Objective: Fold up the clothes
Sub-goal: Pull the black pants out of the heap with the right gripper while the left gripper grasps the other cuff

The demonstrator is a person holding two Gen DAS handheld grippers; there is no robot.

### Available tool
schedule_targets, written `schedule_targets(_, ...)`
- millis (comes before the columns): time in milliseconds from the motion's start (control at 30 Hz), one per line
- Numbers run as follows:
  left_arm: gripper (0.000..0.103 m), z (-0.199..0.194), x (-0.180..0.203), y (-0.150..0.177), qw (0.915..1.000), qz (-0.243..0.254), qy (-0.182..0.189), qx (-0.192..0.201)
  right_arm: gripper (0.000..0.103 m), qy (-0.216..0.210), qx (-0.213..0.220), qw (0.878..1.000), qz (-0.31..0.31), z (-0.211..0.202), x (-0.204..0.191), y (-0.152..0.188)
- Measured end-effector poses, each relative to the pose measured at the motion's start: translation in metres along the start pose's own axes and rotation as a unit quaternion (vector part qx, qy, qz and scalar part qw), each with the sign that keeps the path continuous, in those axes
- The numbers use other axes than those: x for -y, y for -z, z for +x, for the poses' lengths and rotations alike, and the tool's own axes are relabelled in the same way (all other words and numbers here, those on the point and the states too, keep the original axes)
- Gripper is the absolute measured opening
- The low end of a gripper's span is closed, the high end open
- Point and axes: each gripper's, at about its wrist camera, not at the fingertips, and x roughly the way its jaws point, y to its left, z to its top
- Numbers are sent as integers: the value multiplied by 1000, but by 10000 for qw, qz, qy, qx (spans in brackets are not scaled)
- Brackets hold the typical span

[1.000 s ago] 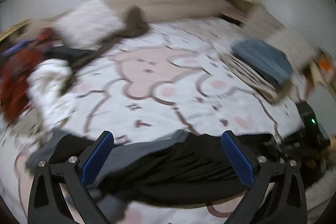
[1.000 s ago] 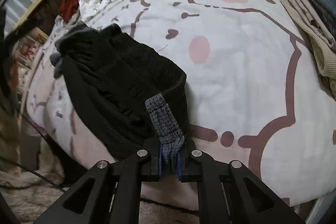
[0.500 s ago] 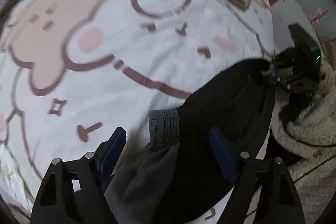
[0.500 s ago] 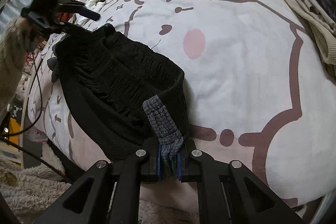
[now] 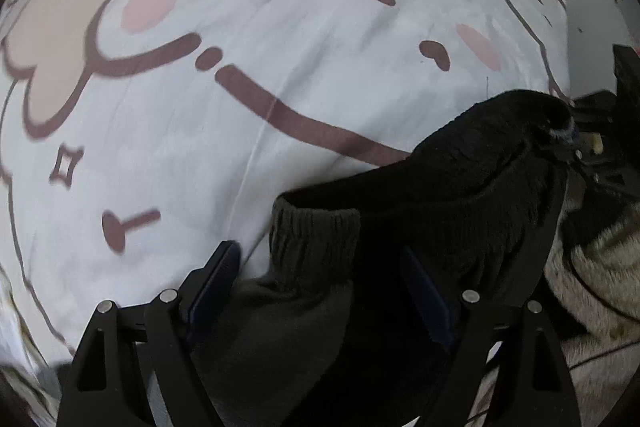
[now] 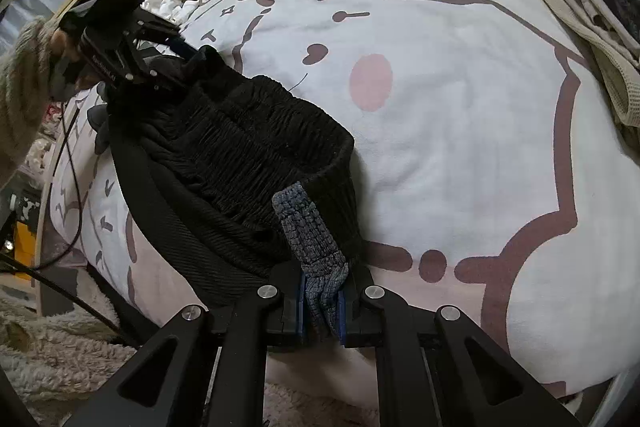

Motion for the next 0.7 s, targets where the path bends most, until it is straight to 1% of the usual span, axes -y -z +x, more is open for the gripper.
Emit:
schedule_targets(33, 79, -1, 2, 4, 9999, -92, -36, 71, 10, 14, 17, 10000, -11, 0, 0, 1)
schedule_targets(67, 71, -2, 4, 7, 9997, -177, -66, 149, 10, 26, 38, 10000, -21, -1, 0, 1)
schedule_targets(100, 61, -5, 8, 11, 9993, -231, -113, 254, 10, 39, 59, 10000, -30, -1, -1, 2)
schedule_targets(133, 56, -7, 13, 16, 9988, -271, -168, 370, 10, 51, 79, 9999, -39, -2, -1, 2)
schedule_targets(167, 47, -10, 17, 20, 9981, -311, -222, 485, 10, 68, 108, 9999, -50, -2, -1, 3)
schedule_targets(200, 32, -13, 22, 24, 9972, -350, -276, 601, 10, 86, 136, 9999, -59, -3, -1, 4)
schedule_targets(267, 21, -19, 30, 28, 9938, -452, -463, 904, 10, 131, 198, 9997, -72, -4, -2, 5)
schedule_targets(333, 18, -28, 36, 35, 9880, -551, -682, 1273, 10, 190, 262, 9994, -113, -5, -4, 6)
schedule_targets(400, 16, -40, 39, 45, 9801, -725, -776, 1680, 10, 265, 351, 9989, -176, -8, -7, 8)
schedule_targets(467, 15, -65, 41, 61, 9680, -998, -760, 2173, 10, 315, 482, 9981, -217, -14, -10, 7)
schedule_targets(500, 14, -80, 42, 70, 9604, -1139, -750, 2429, 10, 319, 589, 9975, -229, -20, -12, 6)
schedule_targets(567, 14, -108, 44, 88, 9426, -1418, -727, 2933, 10, 275, 847, 9958, -227, -35, -16, -1)
schedule_targets(633, 13, -147, 45, 113, 9196, -1642, -862, 3463, 10, 94, 1213, 9924, -207, -59, -21, -17)
schedule_targets(700, 13, -176, 42, 122, 8953, -1852, -1009, 3924, 10, -69, 1594, 9869, -259, -85, -29, -36)
